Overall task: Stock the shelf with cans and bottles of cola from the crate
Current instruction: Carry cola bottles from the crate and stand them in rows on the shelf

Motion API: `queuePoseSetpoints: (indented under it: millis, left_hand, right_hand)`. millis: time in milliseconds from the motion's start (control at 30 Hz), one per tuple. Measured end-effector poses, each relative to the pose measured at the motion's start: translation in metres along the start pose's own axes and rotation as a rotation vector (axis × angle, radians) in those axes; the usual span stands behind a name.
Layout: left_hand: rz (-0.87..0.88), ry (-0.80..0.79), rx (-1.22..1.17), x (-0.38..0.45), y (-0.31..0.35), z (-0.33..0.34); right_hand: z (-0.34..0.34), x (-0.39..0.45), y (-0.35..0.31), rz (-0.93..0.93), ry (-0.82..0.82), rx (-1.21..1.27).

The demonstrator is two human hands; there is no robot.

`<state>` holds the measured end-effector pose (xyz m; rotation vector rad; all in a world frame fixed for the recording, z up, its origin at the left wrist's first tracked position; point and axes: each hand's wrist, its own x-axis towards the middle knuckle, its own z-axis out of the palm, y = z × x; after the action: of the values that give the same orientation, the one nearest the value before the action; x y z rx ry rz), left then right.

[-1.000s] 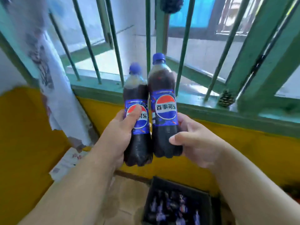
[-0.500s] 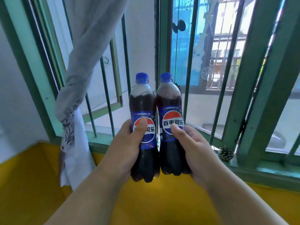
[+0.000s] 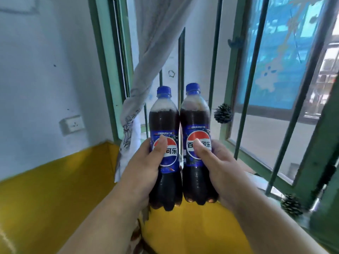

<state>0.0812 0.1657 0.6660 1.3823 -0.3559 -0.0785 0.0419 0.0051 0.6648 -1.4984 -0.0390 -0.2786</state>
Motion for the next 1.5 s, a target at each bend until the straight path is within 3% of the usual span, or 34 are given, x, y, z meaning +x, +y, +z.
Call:
queuePoseSetpoints:
  millis: [267, 433, 667, 1233, 1500]
  left_hand:
    - [-0.02, 0.286, 0.065, -0.09, 0.002, 0.001]
    - [0.017, 0.509, 0.108, -0.155, 0.026, -0.024]
    - [0.069, 0.699, 0.115, -0.246, 0.06, -0.062]
    - [0.173, 1.231, 0.227, -0.63, 0.164, -0.228]
    - [0.224, 1.375, 0.19, -0.736, 0.195, -0.28]
  right_hand:
    - [0.016, -0.039, 0.008, 0.005, -0.262, 0.044]
    - [0.062, -0.076, -0.001, 0.036, -0.458, 0.108]
    - [0.133, -0.125, -0.026, 0.057, -0.68, 0.112]
    - [0.437, -0.437, -0.049, -0.019, -1.131, 0.235]
    - [0.529, -0.531, -0.055, -0.004, -1.29, 0.246]
